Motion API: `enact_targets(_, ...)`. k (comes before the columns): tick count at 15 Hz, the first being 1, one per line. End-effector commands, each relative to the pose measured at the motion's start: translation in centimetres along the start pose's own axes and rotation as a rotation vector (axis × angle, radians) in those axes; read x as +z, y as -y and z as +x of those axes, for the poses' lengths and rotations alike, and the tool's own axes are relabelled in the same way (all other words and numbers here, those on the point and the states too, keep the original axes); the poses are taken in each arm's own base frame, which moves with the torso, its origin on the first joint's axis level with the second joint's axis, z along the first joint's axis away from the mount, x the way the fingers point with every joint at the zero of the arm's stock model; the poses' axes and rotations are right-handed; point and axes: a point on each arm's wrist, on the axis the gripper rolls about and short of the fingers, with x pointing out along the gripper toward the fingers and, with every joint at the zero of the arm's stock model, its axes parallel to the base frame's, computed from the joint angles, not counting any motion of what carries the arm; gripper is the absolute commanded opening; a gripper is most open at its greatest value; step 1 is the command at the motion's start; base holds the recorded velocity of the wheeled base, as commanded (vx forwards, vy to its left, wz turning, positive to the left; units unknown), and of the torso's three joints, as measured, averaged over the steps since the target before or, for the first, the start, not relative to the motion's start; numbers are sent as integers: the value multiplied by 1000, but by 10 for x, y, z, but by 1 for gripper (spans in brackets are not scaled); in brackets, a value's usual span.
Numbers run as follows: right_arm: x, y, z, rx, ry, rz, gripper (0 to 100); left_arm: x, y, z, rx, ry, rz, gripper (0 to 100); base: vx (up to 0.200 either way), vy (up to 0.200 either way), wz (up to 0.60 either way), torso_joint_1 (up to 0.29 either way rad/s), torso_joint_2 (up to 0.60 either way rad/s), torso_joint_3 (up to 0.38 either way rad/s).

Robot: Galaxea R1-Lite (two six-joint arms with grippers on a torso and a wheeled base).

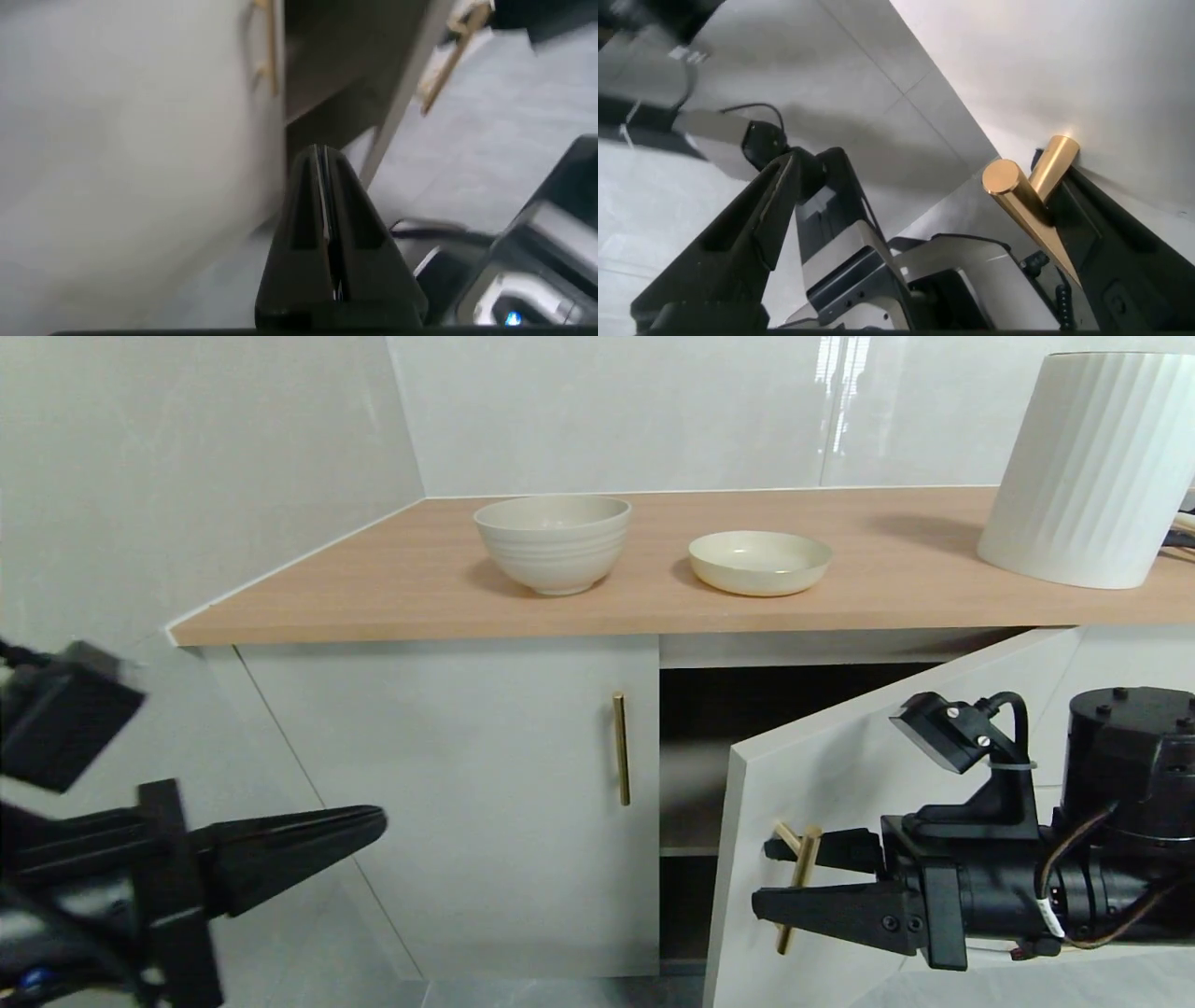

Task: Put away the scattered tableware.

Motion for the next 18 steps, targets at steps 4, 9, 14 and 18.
enact_targets(4,-1,-4,-4,3,7,-7,100,-31,-5,129,-152,-185,-71,0,0,0,0,0,0,0)
enact_targets(9,-1,-5,-6,3,11,-11,100,-43,4,204,-224,-129,-53,0,0,0,0,0,0,0)
enact_targets(14,-1,-4,-5,1,10,-9,100,-40,24,231,-288,-126,-93,0,0,0,0,0,0,0)
enact_targets(18,-1,-3,-5,-3,9,-7,100,-39,40,238,-334,-133,-123,0,0,0,0,0,0,0)
